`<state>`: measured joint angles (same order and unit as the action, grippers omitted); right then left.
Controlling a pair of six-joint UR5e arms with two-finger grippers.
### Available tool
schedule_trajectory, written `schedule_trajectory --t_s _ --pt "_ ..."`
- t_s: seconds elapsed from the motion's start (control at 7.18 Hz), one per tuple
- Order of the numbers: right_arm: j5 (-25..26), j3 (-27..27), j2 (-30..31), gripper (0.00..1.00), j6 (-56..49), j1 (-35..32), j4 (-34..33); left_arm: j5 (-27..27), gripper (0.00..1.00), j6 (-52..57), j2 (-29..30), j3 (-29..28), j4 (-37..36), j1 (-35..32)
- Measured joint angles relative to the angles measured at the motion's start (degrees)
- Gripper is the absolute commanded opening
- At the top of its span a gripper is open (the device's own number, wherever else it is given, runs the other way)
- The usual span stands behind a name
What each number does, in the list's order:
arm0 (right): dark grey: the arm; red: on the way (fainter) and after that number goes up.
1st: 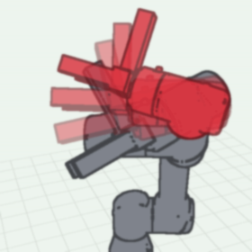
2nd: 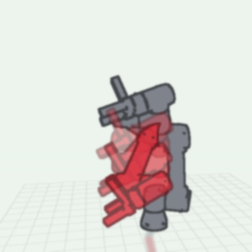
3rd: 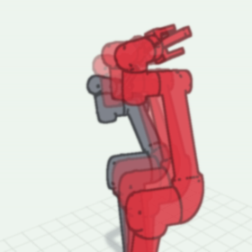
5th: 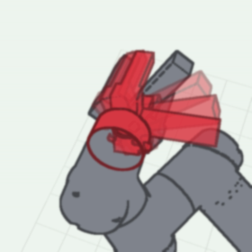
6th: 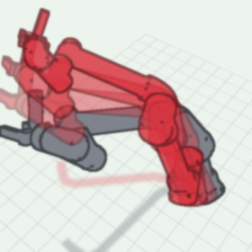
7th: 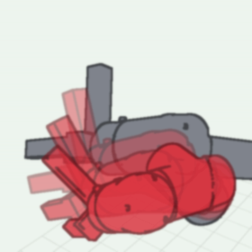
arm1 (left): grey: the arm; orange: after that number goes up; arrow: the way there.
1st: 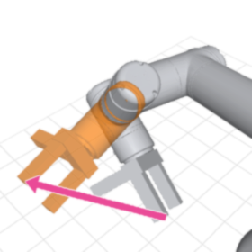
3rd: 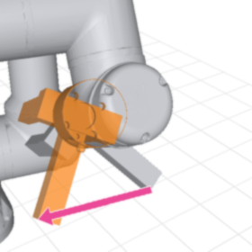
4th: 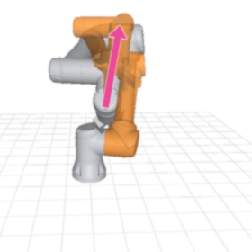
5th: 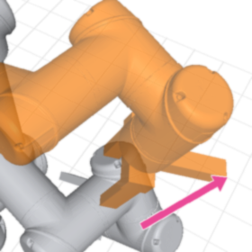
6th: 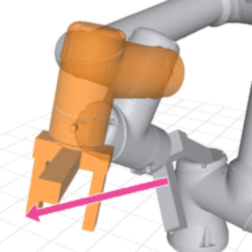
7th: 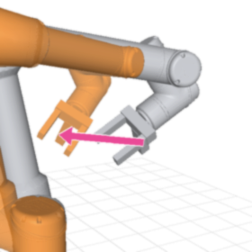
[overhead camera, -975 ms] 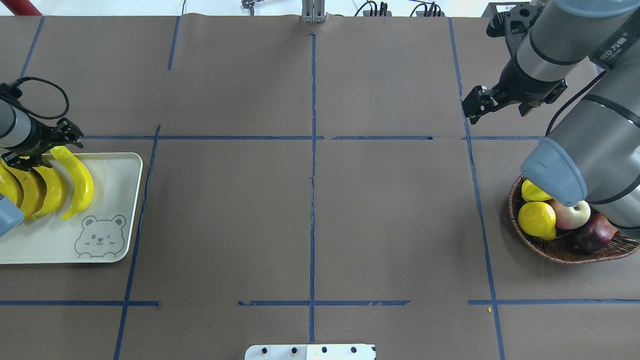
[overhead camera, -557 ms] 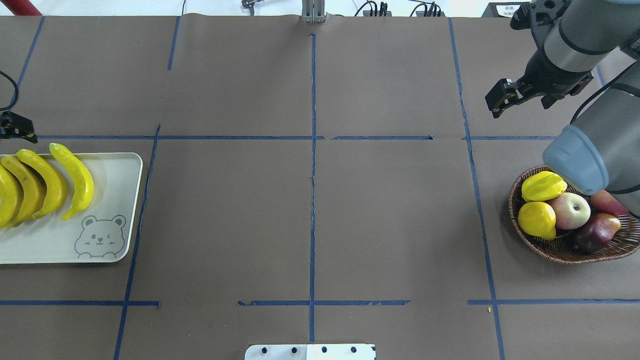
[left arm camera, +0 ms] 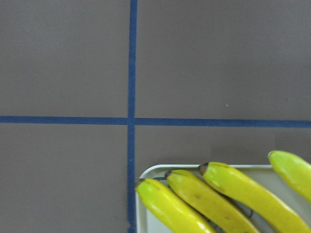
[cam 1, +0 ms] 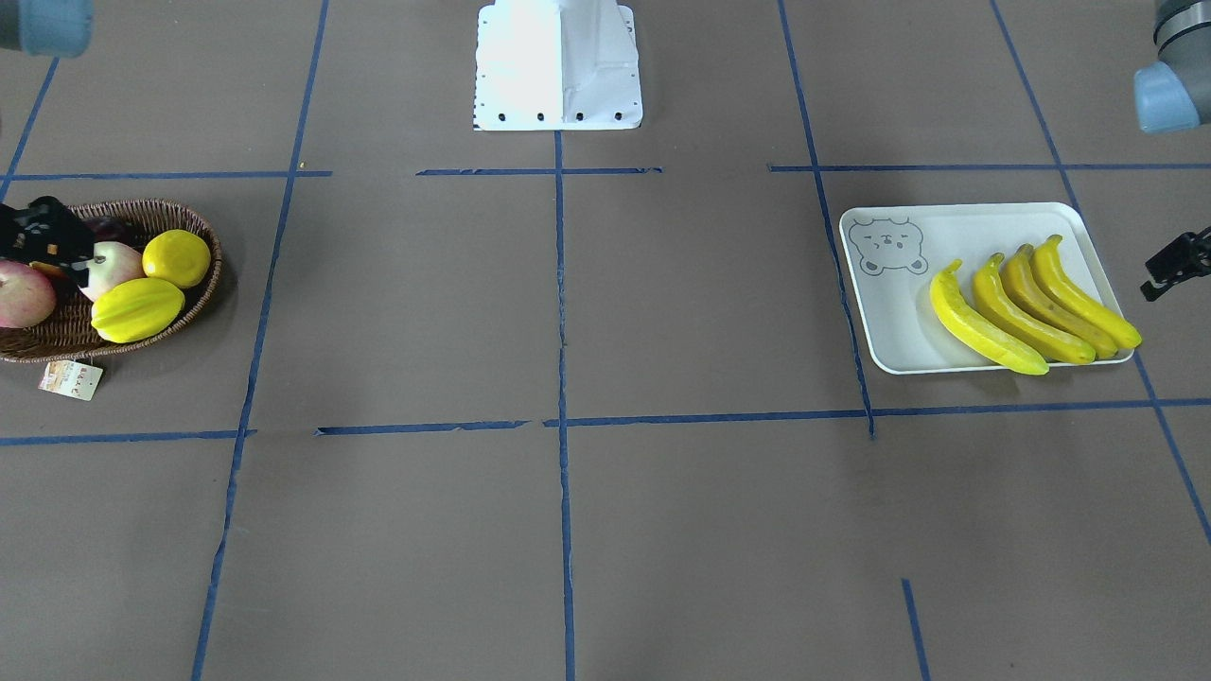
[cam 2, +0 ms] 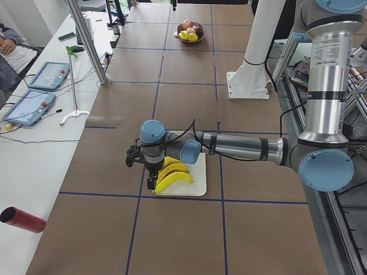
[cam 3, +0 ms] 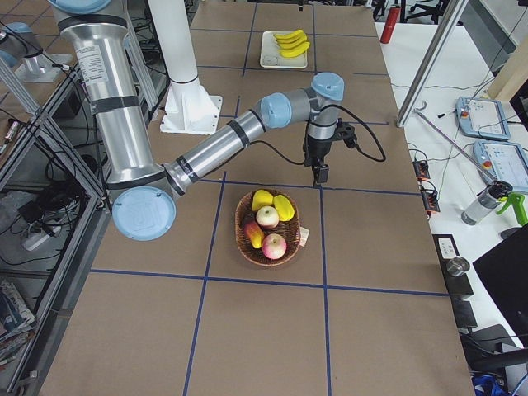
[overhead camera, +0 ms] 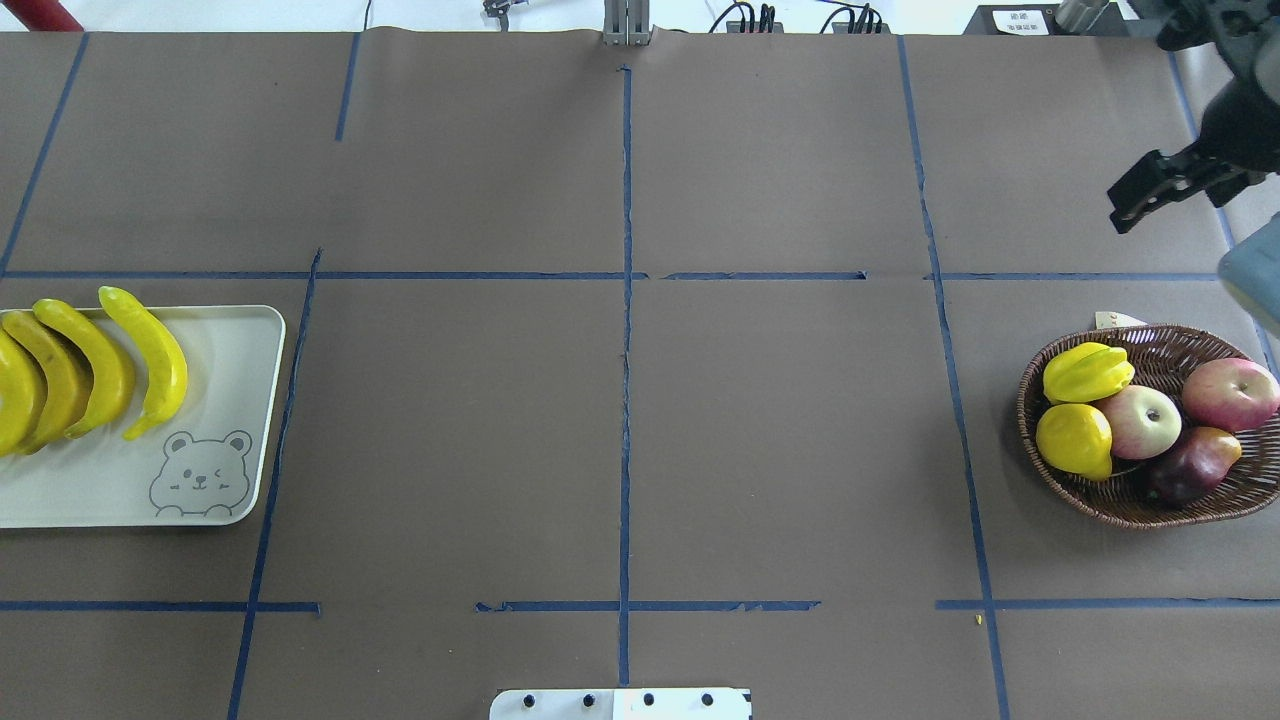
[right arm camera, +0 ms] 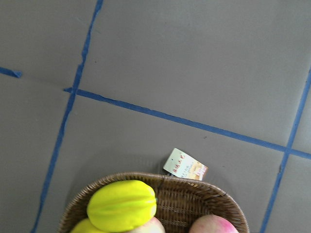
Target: Transfer all bananas from basket to plate
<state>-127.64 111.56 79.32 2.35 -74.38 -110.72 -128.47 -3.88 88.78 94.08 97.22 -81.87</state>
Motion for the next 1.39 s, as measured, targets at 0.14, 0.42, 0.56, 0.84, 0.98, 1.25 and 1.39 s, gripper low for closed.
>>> schedule_trajectory --t_s 0.14,0.42,0.56,0.84,0.98,1.25,1.39 --pt "-2.4 -2.4 2.7 1.00 -8.4 -4.5 0.1 -0.8 0.99 6.3 0.2 0.7 -5.6 -2.0" --pt "-5.2 -7.2 7.6 1.00 -20.6 -12.3 0.2 -5.4 0.99 10.1 -1.1 3.1 -12.5 -5.5" --pt "-5.5 -8.1 9.8 1.00 -22.5 -14.7 0.3 -6.7 0.99 10.4 -2.5 3.6 -12.9 -6.9" --pt "-5.6 -8.5 12.4 1.00 -21.8 -16.5 0.3 -7.1 0.99 10.5 -3.7 4.0 -11.9 -7.7" --pt "-5.5 -8.4 13.2 1.00 -20.5 -16.7 0.7 -6.7 0.99 10.3 -4.0 4.3 -10.3 -8.1" --pt "-5.3 -8.1 16.1 1.00 -15.8 -16.7 7.4 -6.2 0.99 10.3 -5.0 4.6 -9.0 -9.0" --pt "-5.3 -8.1 17.6 1.00 -13.1 -16.7 11.5 -6.1 0.99 10.3 -5.4 4.8 -8.8 -9.2"
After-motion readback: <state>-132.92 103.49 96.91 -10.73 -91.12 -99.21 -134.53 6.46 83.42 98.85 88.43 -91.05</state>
